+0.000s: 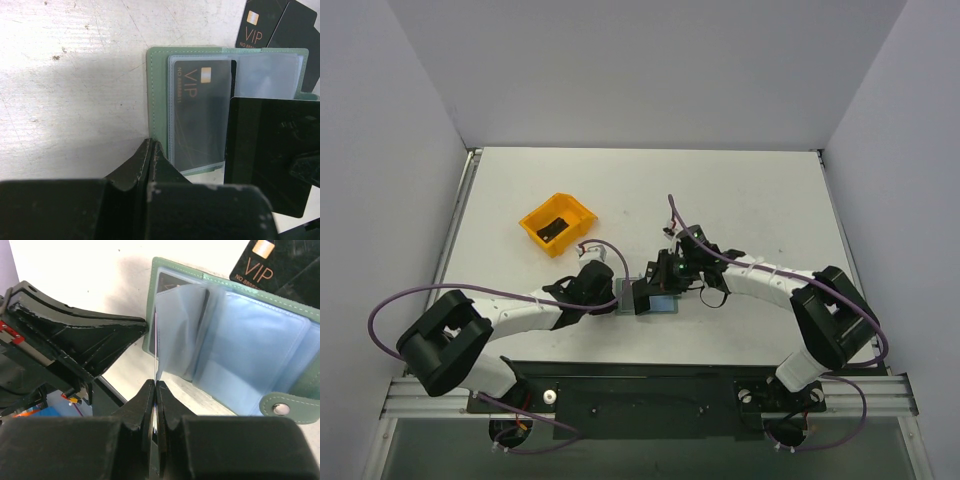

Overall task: Put the credit cards into the card holder
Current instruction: Turn over the card slot in the card holder.

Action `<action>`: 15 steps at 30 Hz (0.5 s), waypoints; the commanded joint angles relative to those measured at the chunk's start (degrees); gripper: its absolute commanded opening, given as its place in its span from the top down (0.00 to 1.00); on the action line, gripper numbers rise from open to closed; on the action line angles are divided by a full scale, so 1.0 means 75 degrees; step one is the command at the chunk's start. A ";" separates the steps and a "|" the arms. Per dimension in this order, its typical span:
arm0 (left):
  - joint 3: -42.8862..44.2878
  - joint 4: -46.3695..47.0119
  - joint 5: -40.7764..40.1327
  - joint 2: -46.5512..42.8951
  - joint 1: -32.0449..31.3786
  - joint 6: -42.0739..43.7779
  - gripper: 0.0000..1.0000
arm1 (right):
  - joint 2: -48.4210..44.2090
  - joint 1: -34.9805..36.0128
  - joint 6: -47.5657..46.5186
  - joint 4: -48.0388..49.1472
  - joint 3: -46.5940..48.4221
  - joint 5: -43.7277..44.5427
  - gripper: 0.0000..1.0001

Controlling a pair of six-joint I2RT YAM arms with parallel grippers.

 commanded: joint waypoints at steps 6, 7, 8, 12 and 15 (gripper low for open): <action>-0.0199 -0.0359 0.0070 0.0159 -0.0005 -0.0028 1.00 | -0.0002 0.0019 -0.0133 -0.0115 0.0329 0.0118 1.00; -0.0187 -0.0359 0.0070 0.0159 0.0007 -0.0016 1.00 | -0.0060 0.0019 -0.0168 -0.0034 0.0306 0.0094 1.00; -0.0187 -0.0382 0.0070 0.0170 -0.0005 -0.0016 1.00 | -0.0061 0.0030 -0.0191 0.0025 0.0294 -0.0010 1.00; -0.0163 -0.0359 0.0105 0.0206 -0.0005 -0.0028 1.00 | -0.0400 -0.0005 -0.0355 0.0728 0.0189 -0.0608 1.00; -0.0152 -0.0359 0.0105 0.0171 0.0007 -0.0039 1.00 | -0.1264 -0.0028 -0.0787 0.0182 0.0176 -0.0060 1.00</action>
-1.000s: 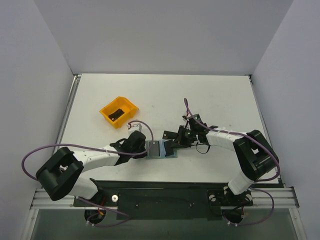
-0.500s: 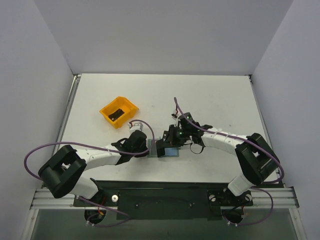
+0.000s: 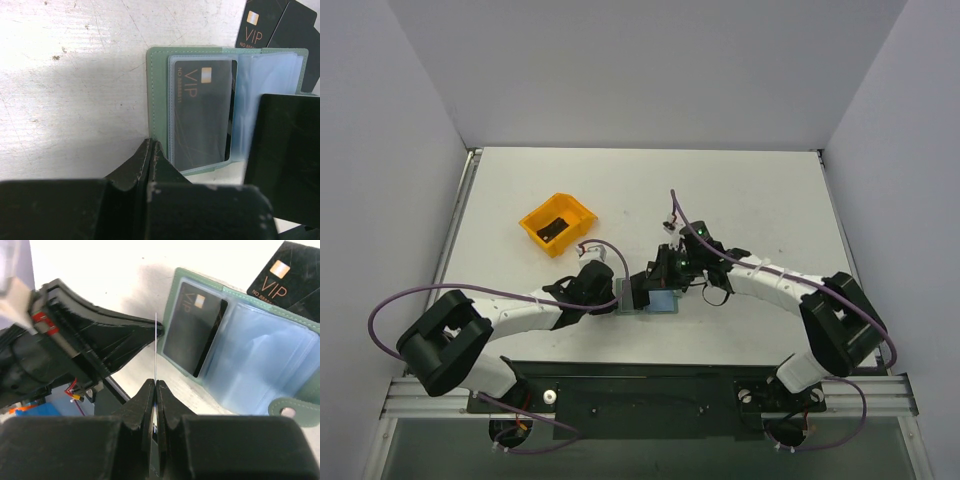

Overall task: Put the credit cards into the card holder
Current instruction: Turn over the card slot in the card holder.

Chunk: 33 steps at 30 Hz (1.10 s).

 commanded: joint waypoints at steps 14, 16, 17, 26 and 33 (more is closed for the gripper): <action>0.0024 -0.0596 -0.0024 -0.0111 0.0007 0.0069 1.00 | -0.1418 -0.1018 -0.1075 -0.2625 -0.0030 0.1916 1.00; 0.0036 -0.0596 -0.0013 -0.0087 0.0007 0.0069 1.00 | -0.1324 -0.1018 -0.1039 -0.2461 -0.0077 0.1775 1.00; 0.0036 -0.0584 -0.0013 -0.0064 0.0007 0.0069 1.00 | -0.1254 -0.1018 -0.1028 -0.2379 -0.0077 0.1740 1.00; 0.0024 -0.0584 0.0011 -0.0041 0.0007 0.0069 1.00 | -0.0844 -0.1018 -0.1039 -0.2190 -0.0066 0.1528 1.00; 0.0071 -0.0561 0.0034 0.0018 -0.0005 0.0069 1.00 | -0.0551 -0.1007 -0.1145 -0.2308 -0.0007 0.1564 1.00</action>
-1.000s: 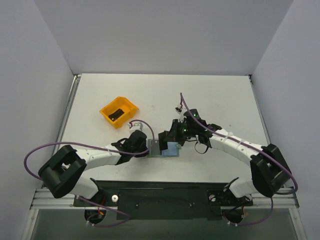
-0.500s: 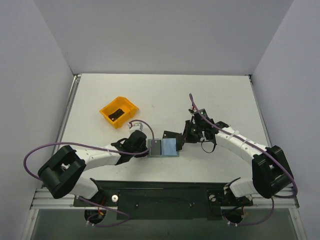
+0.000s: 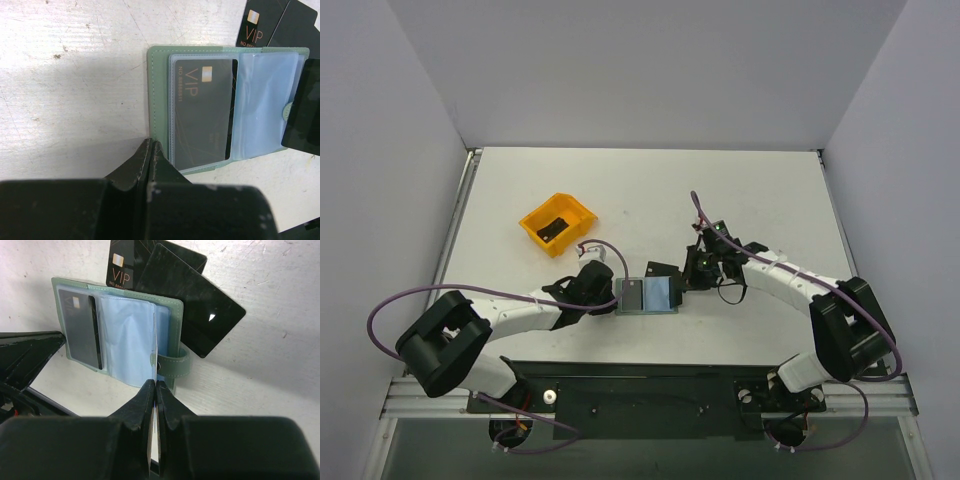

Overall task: Put the credit cards into the card holder
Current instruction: Turn over the card slot in the card holder.

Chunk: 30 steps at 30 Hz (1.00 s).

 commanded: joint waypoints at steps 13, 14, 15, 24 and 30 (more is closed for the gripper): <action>0.0118 -0.0468 0.0052 0.0088 0.0007 0.0078 1.00 | -0.0147 0.0072 -0.0066 0.0227 0.0308 -0.0687 1.00; 0.0129 -0.0468 0.0052 0.0088 -0.0005 0.0078 1.00 | -0.0112 0.0060 -0.0066 0.0215 0.0379 -0.0675 1.00; 0.0130 -0.0479 0.0052 0.0088 -0.0005 0.0078 1.00 | -0.0065 0.0072 -0.0066 0.0110 0.0426 -0.0605 1.00; 0.0106 -0.0444 0.0064 0.0088 0.0007 0.0078 1.00 | 0.0298 0.0060 -0.0160 -0.0547 0.0590 0.0016 1.00; 0.0106 -0.0444 0.0064 0.0088 0.0007 0.0101 1.00 | 0.0556 0.0072 -0.0160 -0.0664 0.0660 0.0040 1.00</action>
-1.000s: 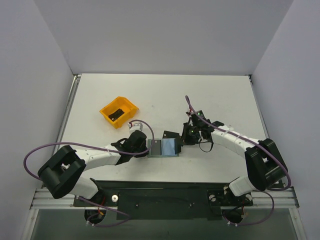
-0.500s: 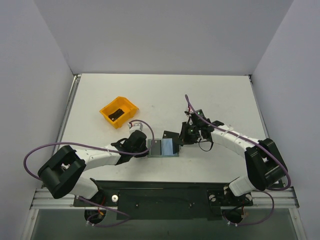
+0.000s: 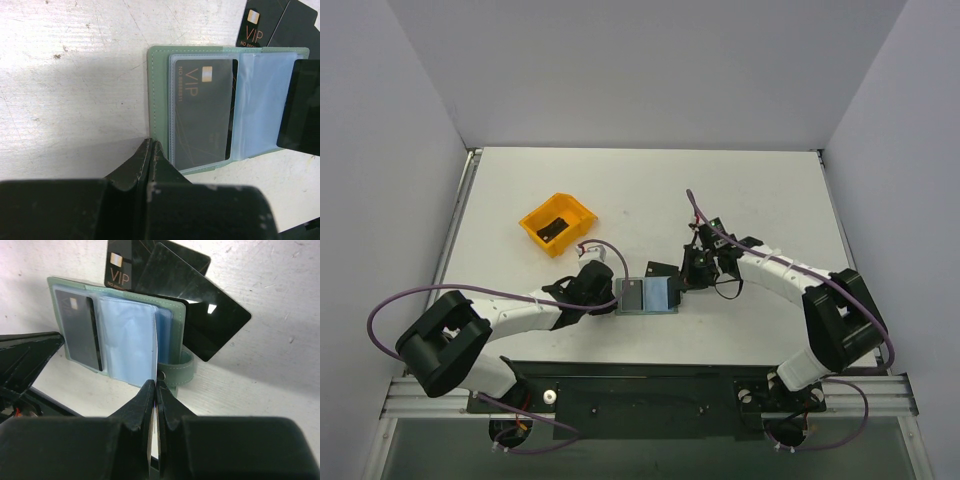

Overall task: Put the credit cards into the card holder
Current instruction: Turn over the card slot in the card holder.

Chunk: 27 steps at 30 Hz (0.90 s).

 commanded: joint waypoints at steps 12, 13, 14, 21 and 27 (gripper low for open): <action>0.0127 -0.0418 0.0096 0.0123 -0.0016 0.0119 1.00 | 0.0490 0.0075 -0.0034 -0.0060 0.0223 -0.0341 1.00; 0.0138 -0.0429 0.0096 0.0135 -0.0005 0.0131 1.00 | 0.0526 0.0075 -0.0011 0.0022 0.0200 -0.0365 1.00; 0.0138 -0.0453 0.0096 0.0123 0.0007 0.0131 1.00 | 0.0584 0.0087 0.0013 0.0057 0.0188 -0.0458 1.00; 0.0559 -0.1472 -0.0641 -0.0718 0.0007 0.0423 1.00 | 0.0795 0.0098 0.0048 0.0210 0.0048 -0.0412 1.00; 0.1321 -0.1989 -0.0784 -0.1248 -0.0005 0.0868 1.00 | 0.0913 0.0098 0.0071 0.0315 0.0012 -0.0424 1.00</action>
